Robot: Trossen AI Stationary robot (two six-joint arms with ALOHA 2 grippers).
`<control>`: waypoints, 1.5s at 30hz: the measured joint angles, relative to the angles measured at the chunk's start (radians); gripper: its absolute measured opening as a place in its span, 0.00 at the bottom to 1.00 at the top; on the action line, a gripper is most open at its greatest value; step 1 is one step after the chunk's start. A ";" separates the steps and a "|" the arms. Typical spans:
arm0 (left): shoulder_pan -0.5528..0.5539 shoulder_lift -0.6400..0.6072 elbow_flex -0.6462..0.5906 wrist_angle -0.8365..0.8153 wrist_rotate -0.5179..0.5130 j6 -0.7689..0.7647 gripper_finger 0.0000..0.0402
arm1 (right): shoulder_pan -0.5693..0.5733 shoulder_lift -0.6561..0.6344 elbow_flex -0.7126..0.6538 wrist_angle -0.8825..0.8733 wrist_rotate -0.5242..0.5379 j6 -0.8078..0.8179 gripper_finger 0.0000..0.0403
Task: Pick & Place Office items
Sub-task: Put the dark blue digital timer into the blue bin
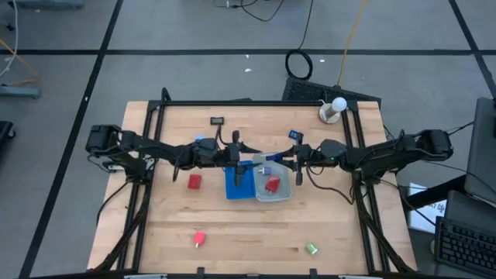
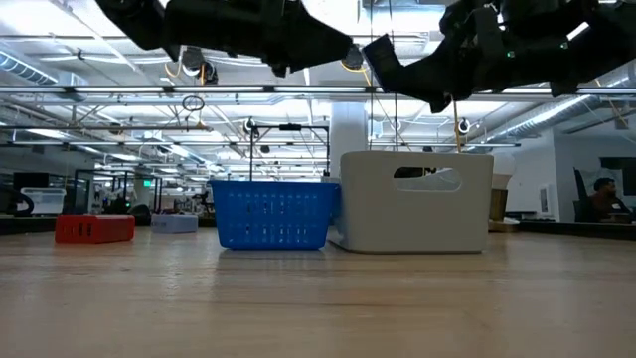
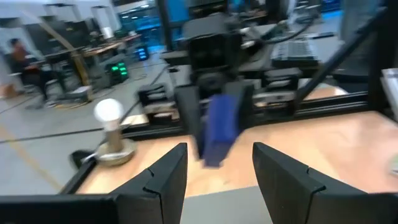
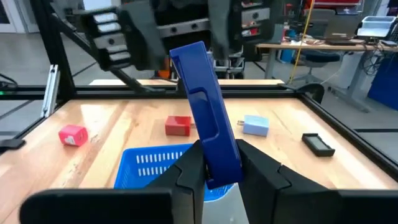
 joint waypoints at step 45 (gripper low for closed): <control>-0.032 0.058 0.094 -0.044 0.018 0.020 0.24 | 0.045 0.050 0.040 0.060 -0.046 -0.025 0.16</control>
